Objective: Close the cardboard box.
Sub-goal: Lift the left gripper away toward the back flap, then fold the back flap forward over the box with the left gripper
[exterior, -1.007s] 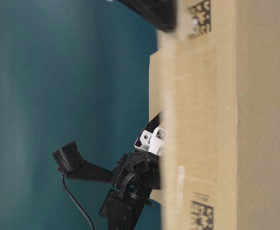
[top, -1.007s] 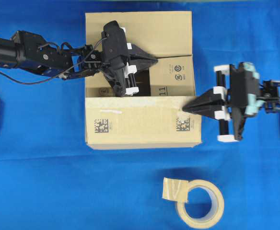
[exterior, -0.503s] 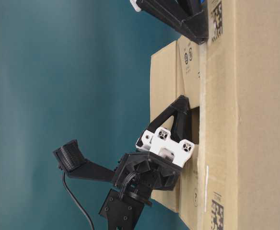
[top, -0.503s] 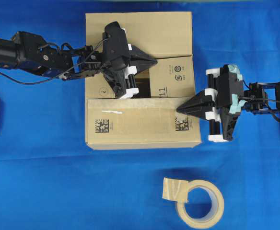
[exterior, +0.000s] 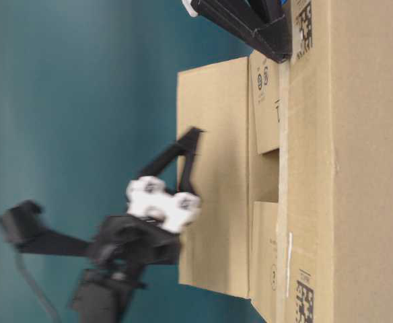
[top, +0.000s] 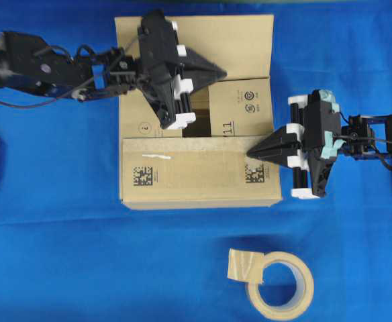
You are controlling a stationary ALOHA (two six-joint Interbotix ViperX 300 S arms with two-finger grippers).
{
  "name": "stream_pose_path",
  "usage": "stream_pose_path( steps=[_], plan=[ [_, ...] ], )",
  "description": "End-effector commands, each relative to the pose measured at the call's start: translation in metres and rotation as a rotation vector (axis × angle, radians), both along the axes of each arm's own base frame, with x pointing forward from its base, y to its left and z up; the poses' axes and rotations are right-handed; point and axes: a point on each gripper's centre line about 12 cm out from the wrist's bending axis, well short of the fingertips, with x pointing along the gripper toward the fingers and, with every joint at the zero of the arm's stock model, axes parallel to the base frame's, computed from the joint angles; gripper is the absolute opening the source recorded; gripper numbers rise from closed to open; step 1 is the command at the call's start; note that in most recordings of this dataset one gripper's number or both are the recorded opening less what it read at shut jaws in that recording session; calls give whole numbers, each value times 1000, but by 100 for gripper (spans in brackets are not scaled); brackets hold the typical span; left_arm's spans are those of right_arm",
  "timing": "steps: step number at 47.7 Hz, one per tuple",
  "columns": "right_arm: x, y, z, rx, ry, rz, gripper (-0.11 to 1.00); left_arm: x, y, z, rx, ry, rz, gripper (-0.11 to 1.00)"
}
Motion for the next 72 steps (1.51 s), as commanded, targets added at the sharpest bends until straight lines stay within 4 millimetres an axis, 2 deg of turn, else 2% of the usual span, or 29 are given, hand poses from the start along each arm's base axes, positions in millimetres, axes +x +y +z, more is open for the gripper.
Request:
stream_pose_path(
  steps=[1, 9, 14, 21, 30, 37, 43, 52, 62, 72],
  plan=[
    [2, -1, 2, 4, -3, -4, 0, -6, 8, 45, 11, -65, 21, 0],
    [2, -1, 3, 4, -8, -4, 0, -18, 41, 73, 6, -24, 100, 0],
    [2, -1, 3, 2, -9, -5, 0, -24, 69, 80, 5, 32, 158, 0],
    [2, -1, 3, -1, -9, -2, 0, -32, 113, 77, 21, 125, 237, 0],
    [2, -1, 3, -5, -11, 0, 0, -32, 142, 61, -21, 242, 281, 0],
    [3, -1, 4, -5, -14, 2, 0, -24, 144, 31, -81, 349, 273, 0],
    [2, -1, 4, -7, -12, 2, 0, -19, 136, 19, -100, 401, 251, 0],
    [3, -1, 5, -11, -15, 3, 0, -12, 124, 22, -90, 407, 217, 0],
    [3, -1, 5, -11, -15, 3, 0, -5, 111, 35, -81, 411, 182, 0],
    [3, 0, 4, -11, -14, 5, 0, 4, 83, 46, -85, 447, 119, 0]
  ],
)
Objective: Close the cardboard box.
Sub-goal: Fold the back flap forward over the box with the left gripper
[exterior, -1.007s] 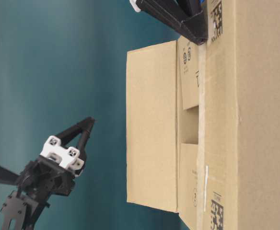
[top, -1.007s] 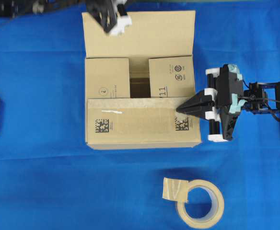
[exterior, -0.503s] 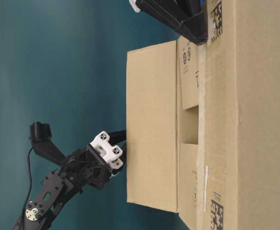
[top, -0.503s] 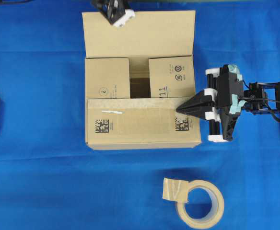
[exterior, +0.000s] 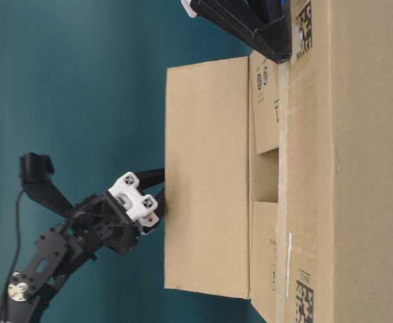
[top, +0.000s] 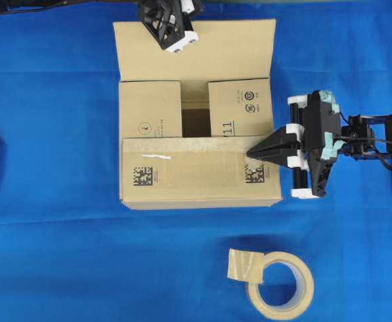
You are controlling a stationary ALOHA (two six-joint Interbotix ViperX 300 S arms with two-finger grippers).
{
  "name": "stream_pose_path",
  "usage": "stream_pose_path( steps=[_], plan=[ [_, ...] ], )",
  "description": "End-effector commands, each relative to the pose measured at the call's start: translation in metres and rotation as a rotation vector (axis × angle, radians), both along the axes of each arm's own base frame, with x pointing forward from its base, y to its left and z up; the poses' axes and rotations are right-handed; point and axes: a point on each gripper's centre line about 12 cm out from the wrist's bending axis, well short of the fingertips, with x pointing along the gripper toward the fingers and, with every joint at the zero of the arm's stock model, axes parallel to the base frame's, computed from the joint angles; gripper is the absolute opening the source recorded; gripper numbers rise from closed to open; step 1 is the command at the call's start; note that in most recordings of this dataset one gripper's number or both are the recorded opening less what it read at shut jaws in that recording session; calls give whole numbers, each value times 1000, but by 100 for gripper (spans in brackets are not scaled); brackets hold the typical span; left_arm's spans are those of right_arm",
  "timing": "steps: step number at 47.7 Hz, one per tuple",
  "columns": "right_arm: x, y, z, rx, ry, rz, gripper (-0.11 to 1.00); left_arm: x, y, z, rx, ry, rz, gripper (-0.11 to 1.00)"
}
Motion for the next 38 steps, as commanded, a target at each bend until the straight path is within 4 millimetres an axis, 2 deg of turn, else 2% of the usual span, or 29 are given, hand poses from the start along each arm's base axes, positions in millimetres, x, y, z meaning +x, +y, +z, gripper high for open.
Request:
stream_pose_path(
  steps=[1, 20, 38],
  plan=[
    [2, -1, 3, -3, -11, -1, 0, 5, -19, 25, 7, -32, -38, 0],
    [2, -1, 3, -5, -11, -1, 0, 2, -90, 32, -52, 23, -158, 0],
    [3, -2, 4, -4, -12, -3, 0, -12, -133, 10, -92, -4, -200, 0]
  ],
)
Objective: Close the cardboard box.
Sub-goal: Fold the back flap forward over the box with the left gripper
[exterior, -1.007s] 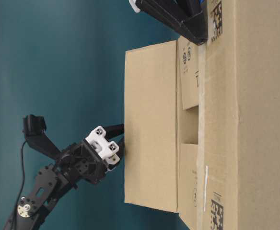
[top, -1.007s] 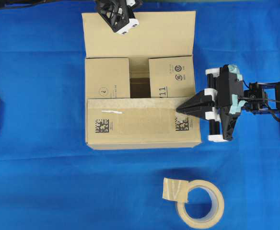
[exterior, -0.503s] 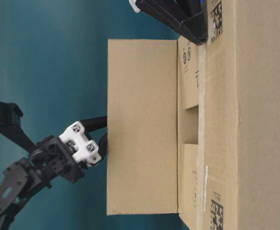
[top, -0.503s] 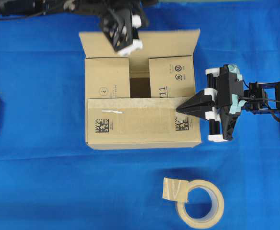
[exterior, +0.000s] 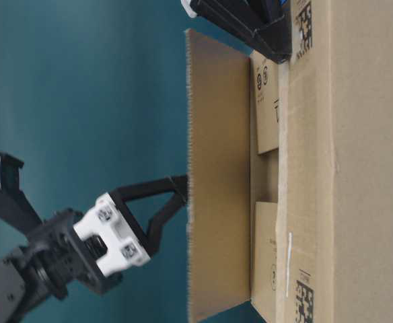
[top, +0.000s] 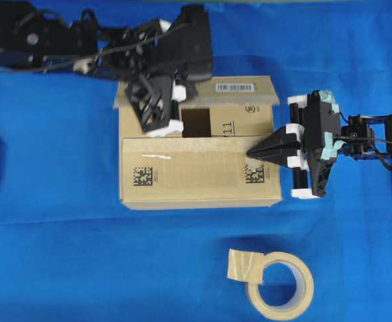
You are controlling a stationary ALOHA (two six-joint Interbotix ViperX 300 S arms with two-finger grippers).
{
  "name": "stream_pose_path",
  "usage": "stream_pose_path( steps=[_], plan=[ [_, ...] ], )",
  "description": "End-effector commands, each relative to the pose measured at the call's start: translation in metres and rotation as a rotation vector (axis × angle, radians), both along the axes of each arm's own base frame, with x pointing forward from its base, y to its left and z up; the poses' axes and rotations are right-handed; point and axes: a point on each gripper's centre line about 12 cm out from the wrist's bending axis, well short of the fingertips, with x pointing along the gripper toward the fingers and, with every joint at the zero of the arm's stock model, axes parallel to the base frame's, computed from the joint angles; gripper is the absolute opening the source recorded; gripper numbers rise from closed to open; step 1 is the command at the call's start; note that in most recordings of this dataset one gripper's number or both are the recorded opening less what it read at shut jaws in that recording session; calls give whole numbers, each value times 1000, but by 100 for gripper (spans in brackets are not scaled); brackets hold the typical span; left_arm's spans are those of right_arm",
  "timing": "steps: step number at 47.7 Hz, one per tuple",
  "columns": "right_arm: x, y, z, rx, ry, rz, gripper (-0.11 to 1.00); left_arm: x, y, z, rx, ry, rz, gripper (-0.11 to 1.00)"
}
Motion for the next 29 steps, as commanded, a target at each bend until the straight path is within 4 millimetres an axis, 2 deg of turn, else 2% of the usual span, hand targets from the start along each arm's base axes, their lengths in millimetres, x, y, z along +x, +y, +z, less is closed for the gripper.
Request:
stream_pose_path(
  steps=[1, 18, 29],
  plan=[
    [3, -1, 4, -3, -11, -3, 0, -4, -9, 10, 2, -71, -9, 0],
    [2, -2, 8, -3, -24, -4, 0, -27, -16, -46, -75, -135, 78, 0],
    [2, -6, 10, -3, -32, -18, 0, -34, -23, -48, -82, -191, 74, 0]
  ],
)
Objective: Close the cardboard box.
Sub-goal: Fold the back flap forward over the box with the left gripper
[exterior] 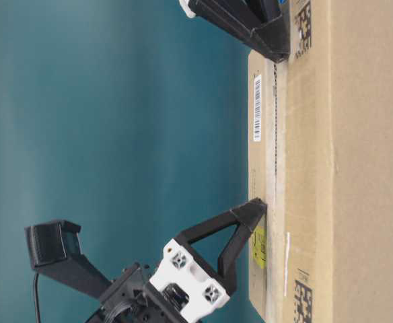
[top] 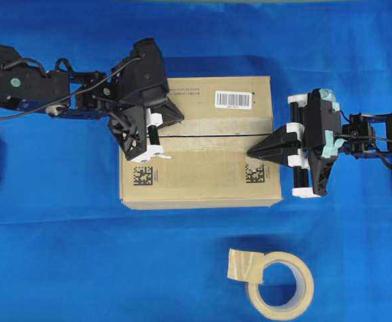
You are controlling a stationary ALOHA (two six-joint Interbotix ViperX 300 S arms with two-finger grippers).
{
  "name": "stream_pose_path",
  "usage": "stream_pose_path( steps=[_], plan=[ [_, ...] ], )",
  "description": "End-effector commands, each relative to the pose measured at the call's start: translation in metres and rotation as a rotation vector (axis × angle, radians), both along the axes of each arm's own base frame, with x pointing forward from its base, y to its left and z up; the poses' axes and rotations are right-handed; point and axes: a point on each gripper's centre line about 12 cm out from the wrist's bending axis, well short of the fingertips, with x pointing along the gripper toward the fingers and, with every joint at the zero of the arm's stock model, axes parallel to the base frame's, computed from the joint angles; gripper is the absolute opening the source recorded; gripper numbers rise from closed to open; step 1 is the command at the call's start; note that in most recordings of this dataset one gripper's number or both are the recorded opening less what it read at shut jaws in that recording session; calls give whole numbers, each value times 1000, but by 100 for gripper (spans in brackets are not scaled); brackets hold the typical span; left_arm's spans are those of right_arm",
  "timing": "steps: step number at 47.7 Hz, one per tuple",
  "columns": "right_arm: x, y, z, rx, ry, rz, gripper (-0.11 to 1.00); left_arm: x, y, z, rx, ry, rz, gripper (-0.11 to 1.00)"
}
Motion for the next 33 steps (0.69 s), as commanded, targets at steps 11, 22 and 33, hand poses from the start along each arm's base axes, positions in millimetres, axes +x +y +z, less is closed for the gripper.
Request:
stream_pose_path(
  steps=[11, 22, 33],
  plan=[
    [0, -24, 6, -3, -20, -79, 0, 0, -5, 10, 4, -43, -12, 0],
    [-1, -33, 6, -4, -21, -106, 0, 0, -9, 10, 4, -43, -22, 0],
    [-2, -33, 5, -2, -14, -107, 0, 0, -9, 11, 5, -47, -21, 0]
  ],
)
